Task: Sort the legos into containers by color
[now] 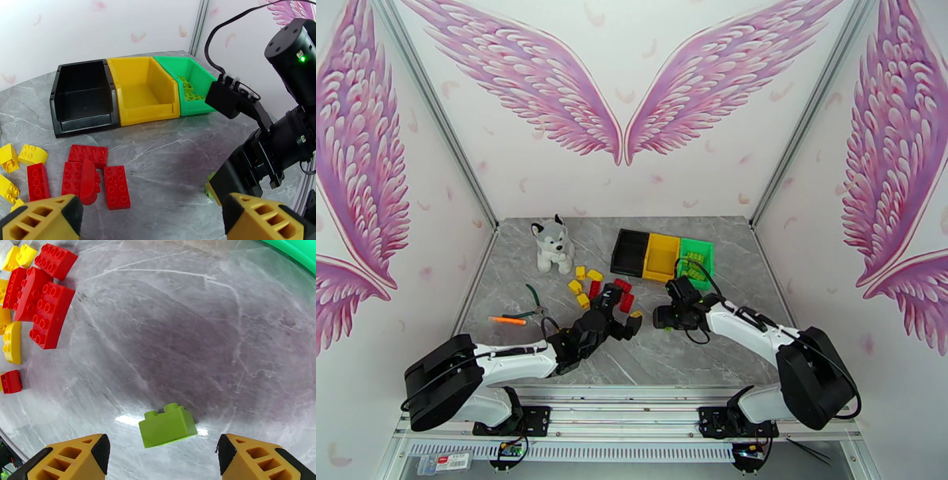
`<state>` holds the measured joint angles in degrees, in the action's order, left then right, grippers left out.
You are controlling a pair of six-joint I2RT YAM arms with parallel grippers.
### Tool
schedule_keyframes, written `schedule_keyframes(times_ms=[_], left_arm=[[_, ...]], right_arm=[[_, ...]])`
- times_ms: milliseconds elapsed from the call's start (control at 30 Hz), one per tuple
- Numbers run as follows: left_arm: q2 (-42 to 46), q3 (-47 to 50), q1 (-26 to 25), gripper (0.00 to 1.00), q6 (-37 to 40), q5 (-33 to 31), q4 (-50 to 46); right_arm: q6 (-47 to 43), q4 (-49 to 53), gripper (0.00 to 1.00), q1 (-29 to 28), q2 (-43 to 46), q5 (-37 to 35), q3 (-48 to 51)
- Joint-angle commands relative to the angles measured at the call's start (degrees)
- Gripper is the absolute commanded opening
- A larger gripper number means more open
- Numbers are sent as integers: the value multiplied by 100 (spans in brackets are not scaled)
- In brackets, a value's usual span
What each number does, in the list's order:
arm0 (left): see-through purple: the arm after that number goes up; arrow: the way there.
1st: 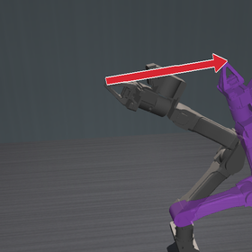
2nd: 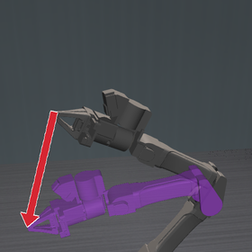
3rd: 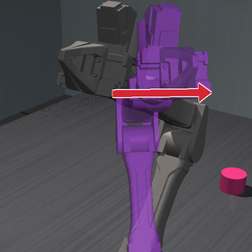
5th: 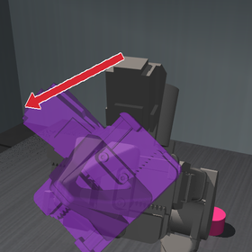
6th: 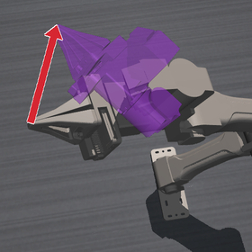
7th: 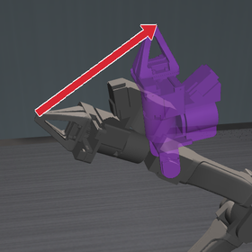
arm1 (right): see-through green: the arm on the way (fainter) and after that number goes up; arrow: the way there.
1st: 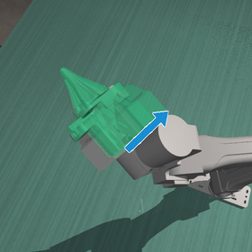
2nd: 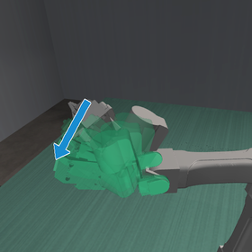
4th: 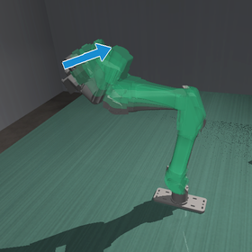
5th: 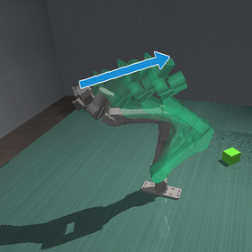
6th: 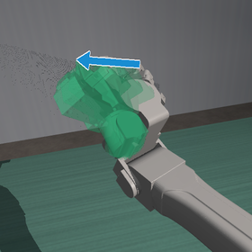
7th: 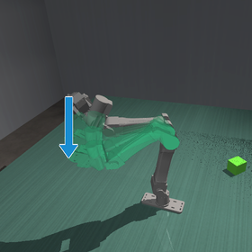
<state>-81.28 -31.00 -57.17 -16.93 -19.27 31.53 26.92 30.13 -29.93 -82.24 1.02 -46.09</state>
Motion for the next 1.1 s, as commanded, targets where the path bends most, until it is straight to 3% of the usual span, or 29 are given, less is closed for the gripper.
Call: schedule_keyframes(times_ms=[0,700,867,1067], left_arm=[[-81,-46,16,99,-80,153,-78],[77,24,15,99,-100,207,-79],[81,24,13,99,-101,218,-83],[77,18,13,99,-90,222,-68]], right_arm=[[-52,-86,76,-92,-40,-198,6],[203,-244,67,-88,-749,-295,-100],[195,-273,60,-87,-785,-295,-117],[187,-373,44,-82,-673,-293,-92]])
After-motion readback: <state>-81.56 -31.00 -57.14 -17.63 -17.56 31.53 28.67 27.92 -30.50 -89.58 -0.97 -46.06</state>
